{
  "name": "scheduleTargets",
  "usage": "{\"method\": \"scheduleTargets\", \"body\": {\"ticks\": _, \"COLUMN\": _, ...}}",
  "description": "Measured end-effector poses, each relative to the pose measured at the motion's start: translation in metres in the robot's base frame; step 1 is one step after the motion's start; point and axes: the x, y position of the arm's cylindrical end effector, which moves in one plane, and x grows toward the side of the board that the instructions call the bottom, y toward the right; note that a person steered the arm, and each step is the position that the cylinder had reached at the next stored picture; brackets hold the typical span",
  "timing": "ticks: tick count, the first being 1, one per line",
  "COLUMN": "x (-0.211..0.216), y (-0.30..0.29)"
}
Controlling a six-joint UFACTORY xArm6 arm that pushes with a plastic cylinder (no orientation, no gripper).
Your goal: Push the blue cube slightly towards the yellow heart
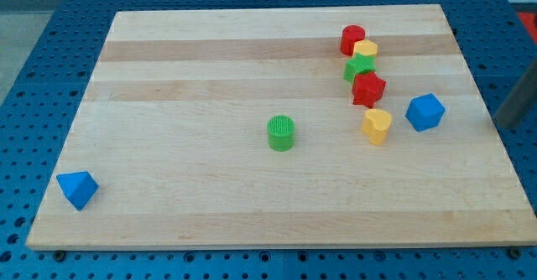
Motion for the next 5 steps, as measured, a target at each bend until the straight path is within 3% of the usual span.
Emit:
{"method": "scheduleTargets", "body": {"ticks": 3, "x": 0.000, "y": -0.061}}
{"method": "scheduleTargets", "body": {"ticks": 5, "x": 0.000, "y": -0.070}}
